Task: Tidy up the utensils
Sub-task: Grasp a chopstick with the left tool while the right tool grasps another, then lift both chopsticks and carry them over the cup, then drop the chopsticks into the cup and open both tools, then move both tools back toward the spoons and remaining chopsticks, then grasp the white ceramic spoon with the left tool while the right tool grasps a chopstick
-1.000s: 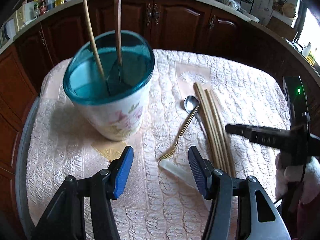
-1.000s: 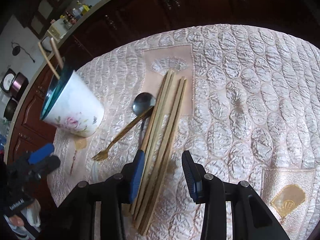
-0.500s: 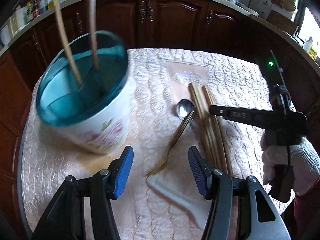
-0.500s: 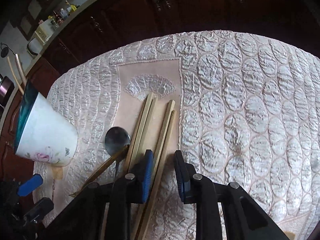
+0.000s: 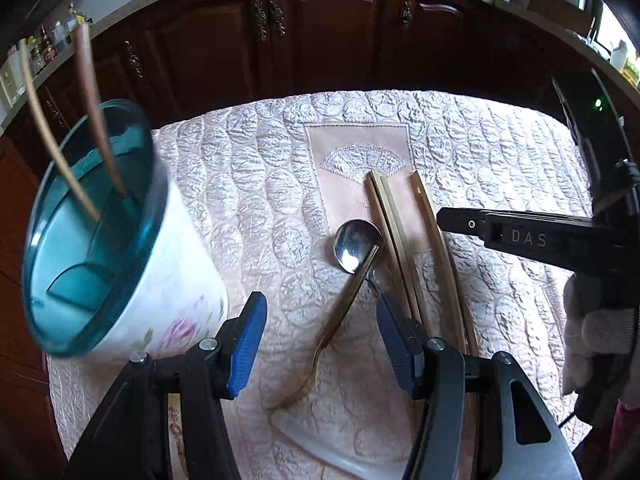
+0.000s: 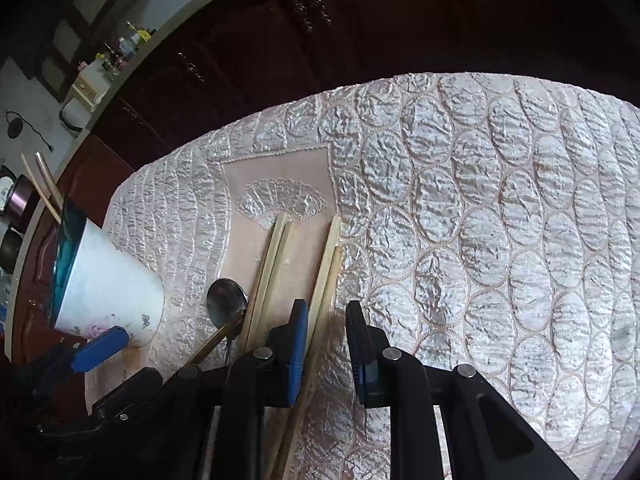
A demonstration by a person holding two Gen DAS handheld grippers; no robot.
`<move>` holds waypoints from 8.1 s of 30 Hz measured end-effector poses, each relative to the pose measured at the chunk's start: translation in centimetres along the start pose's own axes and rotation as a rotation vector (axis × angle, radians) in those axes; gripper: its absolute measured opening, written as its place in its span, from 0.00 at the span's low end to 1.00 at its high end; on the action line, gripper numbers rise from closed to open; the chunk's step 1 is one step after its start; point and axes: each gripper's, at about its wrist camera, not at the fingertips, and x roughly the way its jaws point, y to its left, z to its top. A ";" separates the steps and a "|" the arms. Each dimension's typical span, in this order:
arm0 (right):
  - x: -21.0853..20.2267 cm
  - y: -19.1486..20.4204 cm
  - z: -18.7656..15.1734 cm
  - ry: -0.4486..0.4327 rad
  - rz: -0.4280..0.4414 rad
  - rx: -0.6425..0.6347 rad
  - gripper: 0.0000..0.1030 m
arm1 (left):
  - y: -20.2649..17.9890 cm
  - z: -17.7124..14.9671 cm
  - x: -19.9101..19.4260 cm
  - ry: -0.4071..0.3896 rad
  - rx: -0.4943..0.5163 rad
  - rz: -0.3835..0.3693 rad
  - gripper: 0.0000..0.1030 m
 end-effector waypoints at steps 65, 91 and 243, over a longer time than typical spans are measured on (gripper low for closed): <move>-10.7 -1.1 -2.0 -0.137 -0.034 -0.058 0.19 | 5.9 1.7 -11.8 -0.191 -0.185 -0.252 0.05; -16.1 -0.4 -1.1 -0.245 0.091 -0.071 0.07 | 9.0 1.2 -17.2 -0.266 -0.221 -0.231 0.05; -0.3 -2.2 -2.3 0.041 -0.072 0.048 0.30 | 6.9 -7.2 1.1 0.166 -0.543 -0.304 0.37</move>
